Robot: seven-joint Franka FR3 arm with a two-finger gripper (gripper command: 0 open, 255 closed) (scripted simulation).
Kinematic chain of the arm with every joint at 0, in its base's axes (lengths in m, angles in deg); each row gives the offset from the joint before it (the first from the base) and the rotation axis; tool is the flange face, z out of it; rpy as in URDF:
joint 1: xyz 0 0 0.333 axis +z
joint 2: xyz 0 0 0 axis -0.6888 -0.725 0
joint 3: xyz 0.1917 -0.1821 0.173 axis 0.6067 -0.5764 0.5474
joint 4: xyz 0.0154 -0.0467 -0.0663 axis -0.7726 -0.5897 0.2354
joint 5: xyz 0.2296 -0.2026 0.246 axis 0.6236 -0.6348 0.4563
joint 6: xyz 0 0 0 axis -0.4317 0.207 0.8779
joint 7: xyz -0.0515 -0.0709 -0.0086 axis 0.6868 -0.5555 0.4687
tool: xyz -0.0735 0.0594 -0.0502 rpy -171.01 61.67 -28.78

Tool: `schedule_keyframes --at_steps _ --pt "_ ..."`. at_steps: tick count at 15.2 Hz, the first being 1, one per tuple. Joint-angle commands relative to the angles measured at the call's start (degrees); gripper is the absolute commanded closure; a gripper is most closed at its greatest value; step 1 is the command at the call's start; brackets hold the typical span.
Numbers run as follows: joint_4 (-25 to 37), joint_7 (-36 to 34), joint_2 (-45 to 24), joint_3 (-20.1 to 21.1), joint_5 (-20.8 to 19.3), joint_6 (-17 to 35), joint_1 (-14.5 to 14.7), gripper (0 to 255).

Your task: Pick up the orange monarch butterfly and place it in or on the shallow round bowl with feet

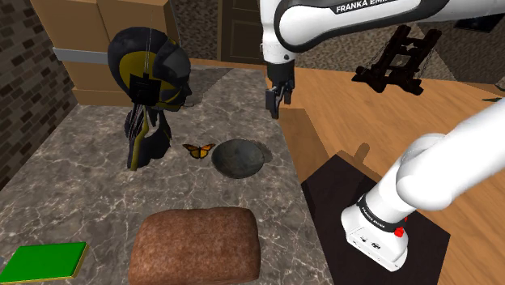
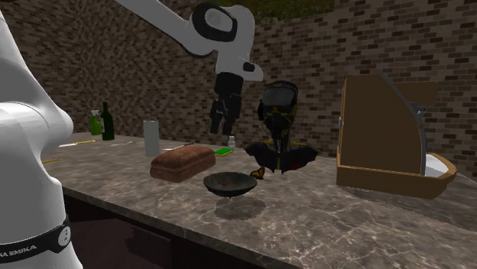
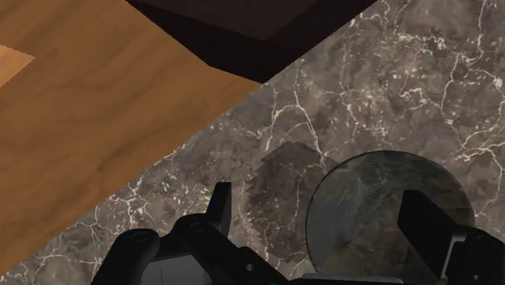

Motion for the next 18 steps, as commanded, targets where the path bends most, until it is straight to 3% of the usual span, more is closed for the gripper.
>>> schedule_keyframes --at_steps 1,10,18 --pt "2.8 -1.2 -5.0 1.3 -0.4 1.7 0.6 0" --pt "17.8 -5.4 -25.4 4.7 -4.6 4.2 4.0 0" --pt "36.3 -7.7 -44.2 5.4 -9.1 1.8 9.4 0"
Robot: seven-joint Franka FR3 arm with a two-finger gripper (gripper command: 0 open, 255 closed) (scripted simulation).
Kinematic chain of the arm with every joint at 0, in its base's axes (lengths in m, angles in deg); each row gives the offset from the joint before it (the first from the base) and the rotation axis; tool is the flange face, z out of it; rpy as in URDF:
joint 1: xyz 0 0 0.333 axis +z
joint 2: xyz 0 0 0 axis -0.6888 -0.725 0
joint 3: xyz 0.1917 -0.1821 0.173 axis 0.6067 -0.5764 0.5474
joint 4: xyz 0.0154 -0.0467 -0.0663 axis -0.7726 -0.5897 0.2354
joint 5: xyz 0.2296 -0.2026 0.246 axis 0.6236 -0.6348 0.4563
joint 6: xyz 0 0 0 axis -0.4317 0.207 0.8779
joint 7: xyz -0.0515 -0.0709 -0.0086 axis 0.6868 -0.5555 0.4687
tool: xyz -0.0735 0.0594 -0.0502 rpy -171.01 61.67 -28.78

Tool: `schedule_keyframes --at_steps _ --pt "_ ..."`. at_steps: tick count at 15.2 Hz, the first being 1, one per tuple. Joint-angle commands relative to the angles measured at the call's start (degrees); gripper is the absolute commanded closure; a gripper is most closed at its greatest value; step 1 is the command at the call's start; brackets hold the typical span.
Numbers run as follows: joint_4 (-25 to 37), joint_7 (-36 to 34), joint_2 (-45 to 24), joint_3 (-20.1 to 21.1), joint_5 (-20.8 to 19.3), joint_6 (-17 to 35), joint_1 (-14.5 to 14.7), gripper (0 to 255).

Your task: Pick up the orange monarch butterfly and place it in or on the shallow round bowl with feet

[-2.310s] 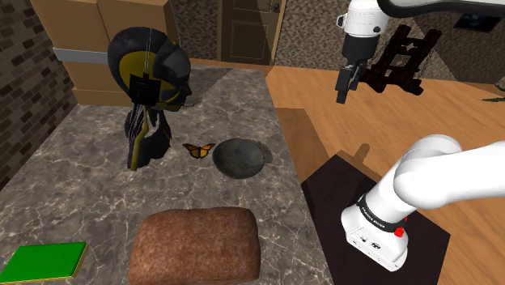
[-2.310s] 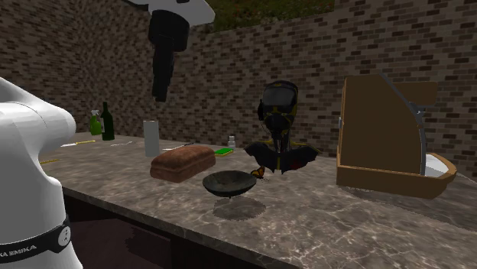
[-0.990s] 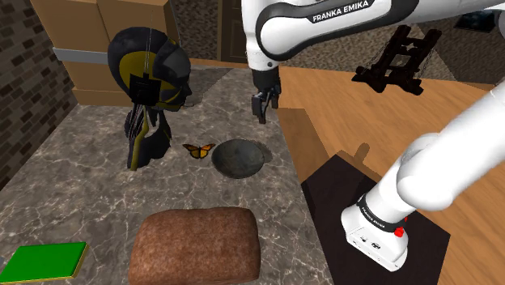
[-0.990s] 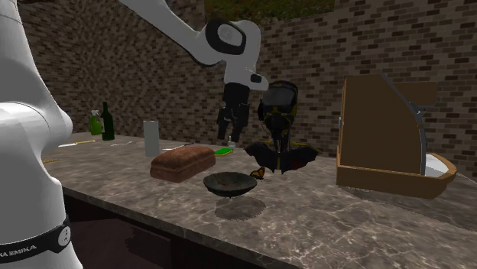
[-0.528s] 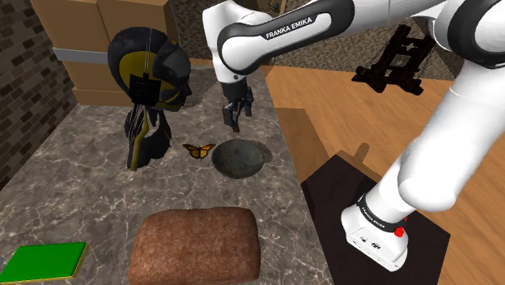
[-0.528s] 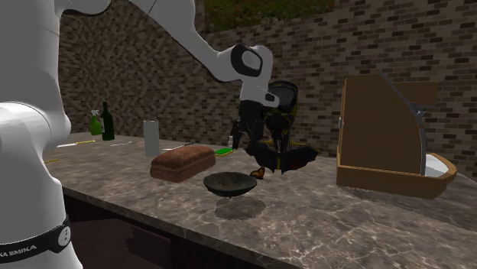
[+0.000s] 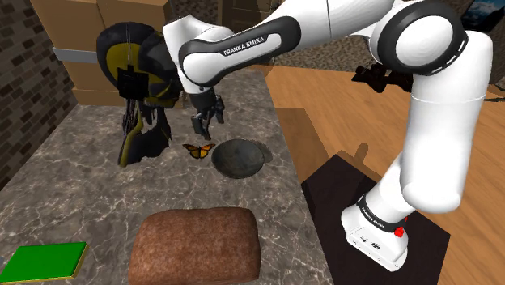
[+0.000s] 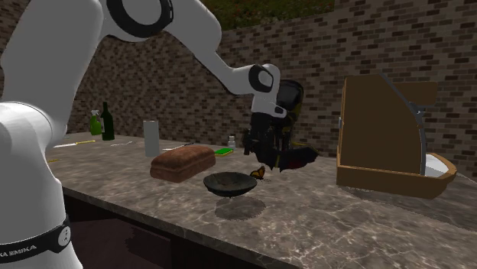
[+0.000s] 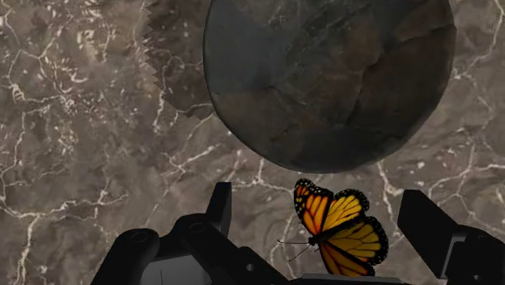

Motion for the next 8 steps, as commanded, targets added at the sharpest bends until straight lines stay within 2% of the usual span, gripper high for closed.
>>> schedule_keyframes --at_steps 1,6,8 --pt "4.7 -0.3 -5.9 0.1 -1.1 -1.2 1.7 0" --pt "20.3 0.1 -18.3 -0.6 -3.0 -5.5 6.4 0" --pt "18.5 0.0 -18.1 -0.7 -3.0 -3.8 6.2 0"
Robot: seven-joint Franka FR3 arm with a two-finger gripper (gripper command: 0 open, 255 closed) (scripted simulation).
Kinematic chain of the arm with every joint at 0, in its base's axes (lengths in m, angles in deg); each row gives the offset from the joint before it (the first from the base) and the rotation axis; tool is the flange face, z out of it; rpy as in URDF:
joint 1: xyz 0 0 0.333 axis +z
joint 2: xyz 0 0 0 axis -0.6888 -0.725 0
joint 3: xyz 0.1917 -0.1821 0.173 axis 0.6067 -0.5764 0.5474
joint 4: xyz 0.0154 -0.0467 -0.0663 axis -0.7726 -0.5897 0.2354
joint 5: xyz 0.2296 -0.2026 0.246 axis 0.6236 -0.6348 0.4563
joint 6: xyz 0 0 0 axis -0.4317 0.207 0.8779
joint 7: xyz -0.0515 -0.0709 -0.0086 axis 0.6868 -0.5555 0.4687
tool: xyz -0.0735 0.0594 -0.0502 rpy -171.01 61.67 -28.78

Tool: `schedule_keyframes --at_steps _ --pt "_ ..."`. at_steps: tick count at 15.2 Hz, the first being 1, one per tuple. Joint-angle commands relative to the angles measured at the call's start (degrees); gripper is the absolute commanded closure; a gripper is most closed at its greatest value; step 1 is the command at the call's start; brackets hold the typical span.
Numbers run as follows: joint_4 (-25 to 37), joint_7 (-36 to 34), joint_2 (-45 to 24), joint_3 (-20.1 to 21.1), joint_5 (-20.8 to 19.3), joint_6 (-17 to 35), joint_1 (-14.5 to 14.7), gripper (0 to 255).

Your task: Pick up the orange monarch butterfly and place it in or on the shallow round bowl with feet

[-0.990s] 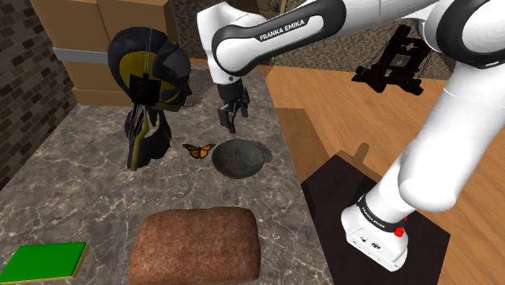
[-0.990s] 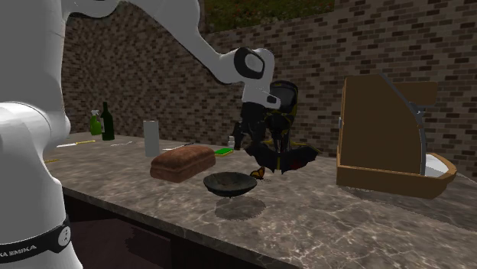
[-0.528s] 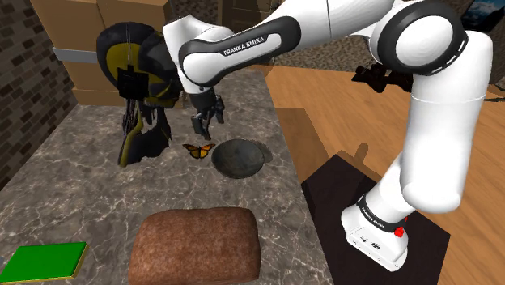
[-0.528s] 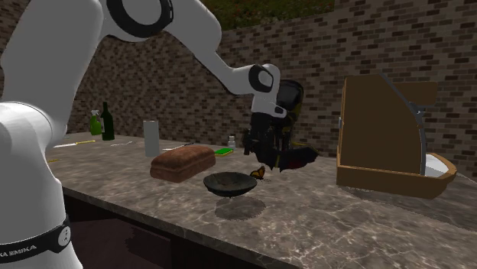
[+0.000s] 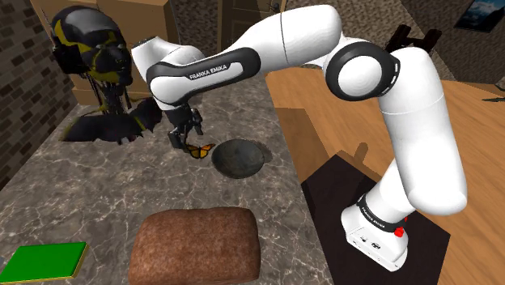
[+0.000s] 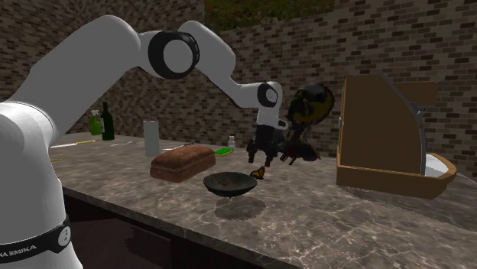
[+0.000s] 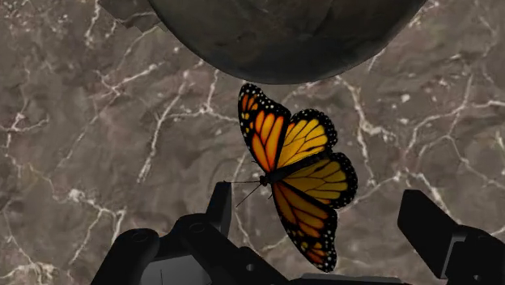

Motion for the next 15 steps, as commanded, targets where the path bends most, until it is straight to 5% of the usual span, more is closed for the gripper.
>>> schedule_keyframes --at_steps 1,13,14,15 --pt "-2.5 0.2 -0.8 -0.1 0.0 2.0 -0.4 0" --pt "-6.1 -0.2 -0.8 -0.2 -0.3 5.4 -0.8 0" --pt "-6.1 -0.2 -0.8 -0.2 -0.3 5.4 -0.8 255" --pt "-6.1 -0.2 -0.8 -0.2 -0.3 5.4 -0.8 255"
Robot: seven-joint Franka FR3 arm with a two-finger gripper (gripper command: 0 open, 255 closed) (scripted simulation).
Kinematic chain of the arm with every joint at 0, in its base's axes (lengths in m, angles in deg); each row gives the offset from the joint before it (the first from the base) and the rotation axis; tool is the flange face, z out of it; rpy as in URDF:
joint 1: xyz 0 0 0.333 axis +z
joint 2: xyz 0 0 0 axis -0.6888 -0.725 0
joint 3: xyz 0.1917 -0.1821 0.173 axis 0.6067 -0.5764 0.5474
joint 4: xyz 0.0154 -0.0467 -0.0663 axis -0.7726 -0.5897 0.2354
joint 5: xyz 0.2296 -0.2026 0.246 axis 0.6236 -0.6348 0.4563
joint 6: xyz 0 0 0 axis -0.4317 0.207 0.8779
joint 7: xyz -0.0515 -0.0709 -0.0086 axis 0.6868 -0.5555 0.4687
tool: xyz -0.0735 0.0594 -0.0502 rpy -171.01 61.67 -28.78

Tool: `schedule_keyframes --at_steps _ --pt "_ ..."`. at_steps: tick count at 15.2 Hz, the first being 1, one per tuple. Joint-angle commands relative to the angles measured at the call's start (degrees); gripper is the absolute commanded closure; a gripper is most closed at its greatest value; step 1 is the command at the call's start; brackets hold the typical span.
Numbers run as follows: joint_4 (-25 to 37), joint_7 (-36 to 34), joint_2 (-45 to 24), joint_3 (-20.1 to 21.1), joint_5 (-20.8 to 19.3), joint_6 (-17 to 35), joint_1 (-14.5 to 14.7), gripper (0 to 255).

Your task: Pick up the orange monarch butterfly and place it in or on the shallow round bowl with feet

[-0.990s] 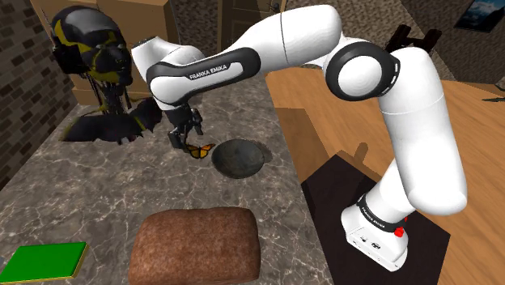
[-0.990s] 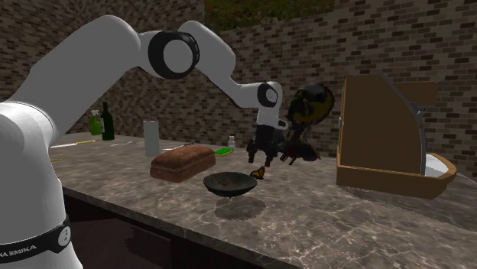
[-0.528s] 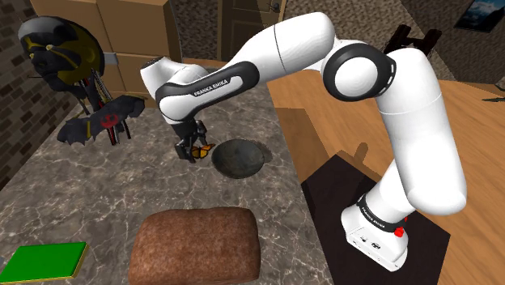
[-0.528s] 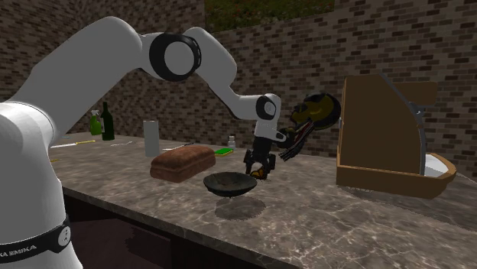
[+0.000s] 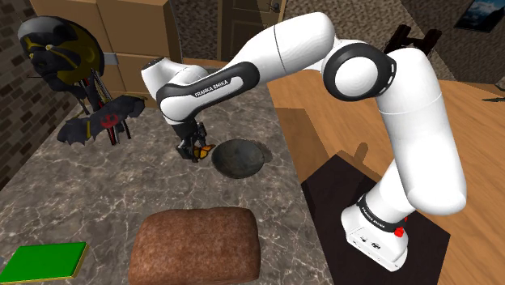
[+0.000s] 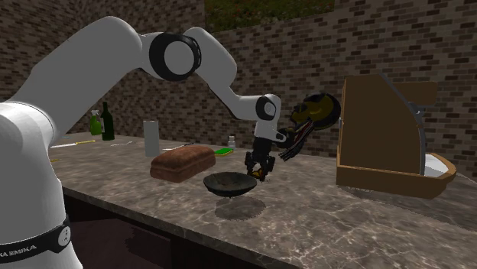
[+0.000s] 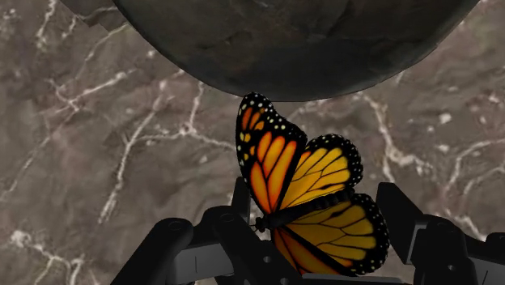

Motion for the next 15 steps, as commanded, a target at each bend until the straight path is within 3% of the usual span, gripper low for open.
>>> schedule_keyframes --at_steps 1,8,15 --pt "0.0 0.0 0.0 0.0 0.0 0.0 0.0 255" --pt "0.0 0.0 0.0 0.0 0.0 0.0 0.0 255" --pt "1.1 0.4 2.6 0.5 0.6 -3.7 -0.2 255"
